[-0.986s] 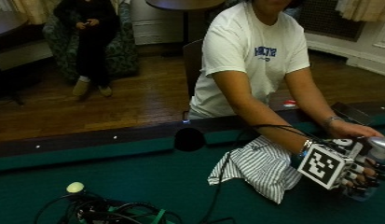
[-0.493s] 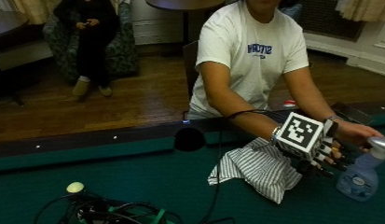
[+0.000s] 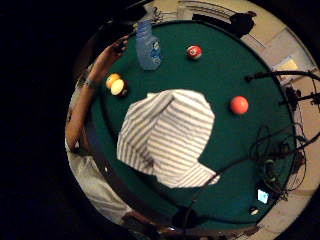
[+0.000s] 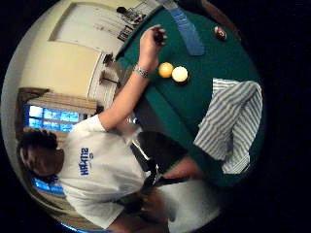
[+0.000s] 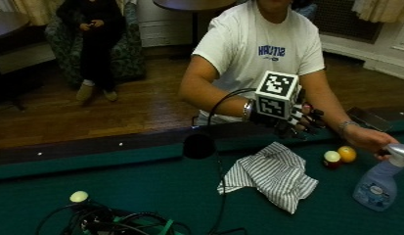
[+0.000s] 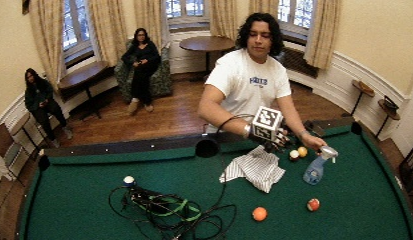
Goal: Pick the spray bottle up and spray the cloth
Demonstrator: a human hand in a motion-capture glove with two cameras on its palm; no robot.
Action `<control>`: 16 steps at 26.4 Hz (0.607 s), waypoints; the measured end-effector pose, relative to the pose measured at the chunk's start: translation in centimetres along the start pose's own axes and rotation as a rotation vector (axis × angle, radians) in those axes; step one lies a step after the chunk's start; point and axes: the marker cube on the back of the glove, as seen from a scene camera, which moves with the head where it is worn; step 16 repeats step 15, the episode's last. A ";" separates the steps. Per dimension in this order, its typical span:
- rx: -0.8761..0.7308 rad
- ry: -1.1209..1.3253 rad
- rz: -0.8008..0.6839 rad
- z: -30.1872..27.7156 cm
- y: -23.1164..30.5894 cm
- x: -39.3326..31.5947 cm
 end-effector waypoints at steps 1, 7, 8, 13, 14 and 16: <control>0.006 0.001 -0.005 -0.6 0.8 -0.4; 0.058 -0.003 -0.058 -4.4 5.2 -3.0; 0.068 0.000 -0.067 -5.1 5.8 -3.4; 0.093 0.021 -0.111 -7.1 8.1 -4.5; 0.092 0.025 -0.116 -7.3 8.4 -4.6; 0.091 0.027 -0.119 -7.3 8.6 -4.6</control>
